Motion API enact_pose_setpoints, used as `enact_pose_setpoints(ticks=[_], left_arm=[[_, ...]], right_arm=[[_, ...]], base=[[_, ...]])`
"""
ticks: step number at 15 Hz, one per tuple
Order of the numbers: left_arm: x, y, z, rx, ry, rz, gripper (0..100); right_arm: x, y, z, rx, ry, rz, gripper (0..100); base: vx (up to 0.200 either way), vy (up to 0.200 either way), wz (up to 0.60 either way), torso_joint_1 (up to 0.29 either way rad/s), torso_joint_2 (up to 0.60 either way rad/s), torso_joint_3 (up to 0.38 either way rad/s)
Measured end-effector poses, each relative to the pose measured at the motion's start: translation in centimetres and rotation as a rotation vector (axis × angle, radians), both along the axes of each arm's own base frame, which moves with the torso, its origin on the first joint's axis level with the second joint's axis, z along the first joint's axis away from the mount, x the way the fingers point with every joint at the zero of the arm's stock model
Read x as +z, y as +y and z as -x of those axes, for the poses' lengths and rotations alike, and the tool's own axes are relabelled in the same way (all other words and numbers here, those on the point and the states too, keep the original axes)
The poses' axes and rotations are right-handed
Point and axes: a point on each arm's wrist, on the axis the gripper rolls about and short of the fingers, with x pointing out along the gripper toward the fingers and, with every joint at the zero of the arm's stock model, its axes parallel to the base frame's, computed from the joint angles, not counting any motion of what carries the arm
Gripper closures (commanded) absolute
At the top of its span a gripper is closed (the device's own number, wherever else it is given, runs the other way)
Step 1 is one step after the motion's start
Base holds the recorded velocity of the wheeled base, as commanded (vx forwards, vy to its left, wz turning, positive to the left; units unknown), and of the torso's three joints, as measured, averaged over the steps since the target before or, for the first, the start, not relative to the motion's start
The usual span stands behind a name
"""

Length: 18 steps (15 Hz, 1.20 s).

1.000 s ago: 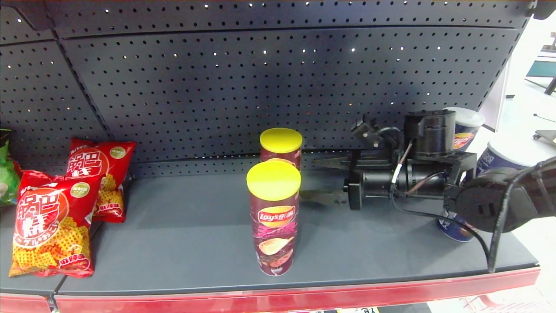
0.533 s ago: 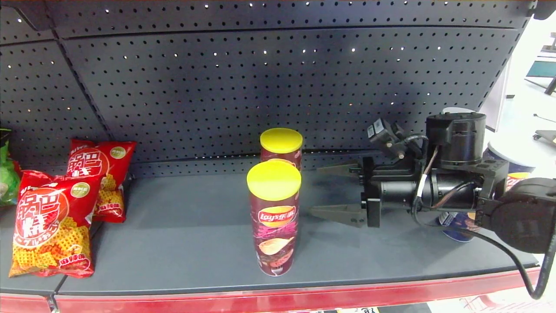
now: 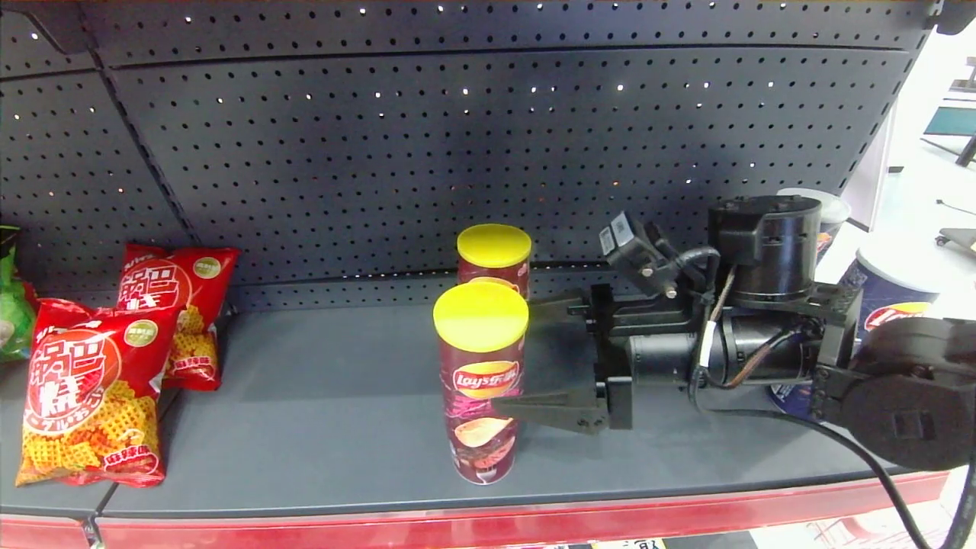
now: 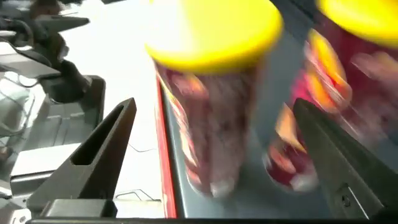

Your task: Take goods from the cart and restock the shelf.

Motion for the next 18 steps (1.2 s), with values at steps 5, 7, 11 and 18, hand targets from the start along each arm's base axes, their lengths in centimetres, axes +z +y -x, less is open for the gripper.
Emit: enact_pose_setpoints(ticks=[5, 7, 11, 18], left_arm=[[0.0, 0.0, 0.0, 0.0, 0.0, 0.0, 0], [0.0, 0.0, 0.0, 0.001, 0.0, 0.0, 0], [0.0, 0.0, 0.0, 0.001, 0.0, 0.0, 0], [0.0, 0.0, 0.0, 0.0, 0.0, 0.0, 0]], right_arm=[[-0.6, 2.5, 0.1, 0.058, 0.006, 0.005, 0], [-0.8, 2.8, -0.1, 0.06, 0.01, 0.008, 0], [-1.3, 3.1, -0.3, 0.052, 0.02, 0.019, 0], [-1.9, 3.1, -0.6, 0.033, 0.027, 0.032, 100]], base=[[0.0, 0.0, 0.0, 0.0, 0.0, 0.0], [0.0, 0.0, 0.0, 0.0, 0.0, 0.0], [0.0, 0.0, 0.0, 0.0, 0.0, 0.0], [0.0, 0.0, 0.0, 0.0, 0.0, 0.0]])
